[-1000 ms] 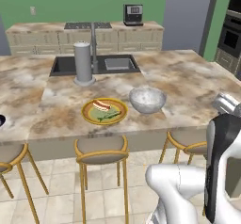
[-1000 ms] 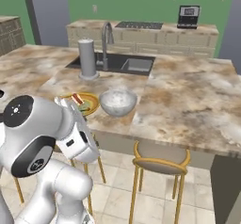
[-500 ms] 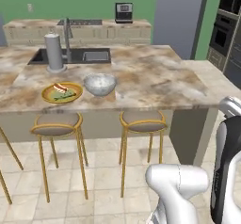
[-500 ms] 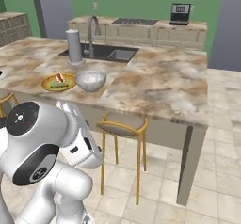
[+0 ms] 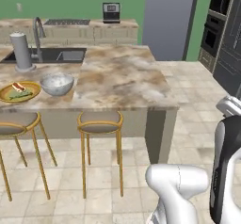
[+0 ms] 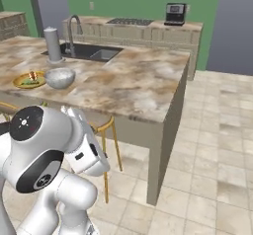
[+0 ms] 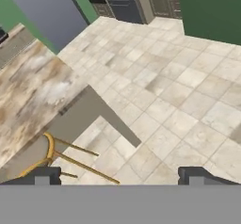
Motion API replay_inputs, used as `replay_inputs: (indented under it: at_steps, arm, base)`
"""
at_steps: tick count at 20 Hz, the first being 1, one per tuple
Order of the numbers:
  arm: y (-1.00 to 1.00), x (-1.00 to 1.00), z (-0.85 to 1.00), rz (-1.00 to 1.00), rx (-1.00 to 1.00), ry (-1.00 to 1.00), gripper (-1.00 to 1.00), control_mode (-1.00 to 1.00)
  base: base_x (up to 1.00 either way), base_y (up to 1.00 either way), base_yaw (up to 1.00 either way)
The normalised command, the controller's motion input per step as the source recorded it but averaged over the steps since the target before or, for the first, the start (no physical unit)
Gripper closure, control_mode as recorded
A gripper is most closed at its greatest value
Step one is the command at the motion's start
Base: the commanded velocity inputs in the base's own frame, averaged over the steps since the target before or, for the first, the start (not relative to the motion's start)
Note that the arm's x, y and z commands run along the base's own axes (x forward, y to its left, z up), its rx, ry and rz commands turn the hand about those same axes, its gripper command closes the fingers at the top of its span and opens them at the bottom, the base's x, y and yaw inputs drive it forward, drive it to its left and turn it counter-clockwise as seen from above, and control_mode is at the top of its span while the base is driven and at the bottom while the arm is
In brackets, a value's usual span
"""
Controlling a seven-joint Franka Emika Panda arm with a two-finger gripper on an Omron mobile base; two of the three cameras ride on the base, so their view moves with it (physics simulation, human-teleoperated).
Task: Take the smaller bowl and place it next to the appetizer plate on the dining counter , and place the larger bowl next to the plate with cooked food.
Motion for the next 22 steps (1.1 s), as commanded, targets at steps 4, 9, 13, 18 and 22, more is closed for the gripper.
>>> replay_inputs:
  at_steps: [4,9,13,18,22]
  arm:
    - [0.0,0.0,0.0,0.0,0.0,0.0,-1.0,1.0]
    - [0.0,0.0,0.0,0.0,0.0,0.0,-1.0,1.0]
    - [0.0,0.0,0.0,0.0,0.0,0.0,-1.0,1.0]
    - [0.0,0.0,0.0,0.0,0.0,0.0,-1.0,1.0]
    - [0.0,0.0,0.0,0.0,0.0,0.0,-1.0,1.0]
  base:
    - [0.68,-1.0,-0.12]
    - [1.0,-1.0,-0.03]
    - [1.0,-1.0,0.0]
    - [1.0,-1.0,-0.01]
    - [1.0,-1.0,0.01]
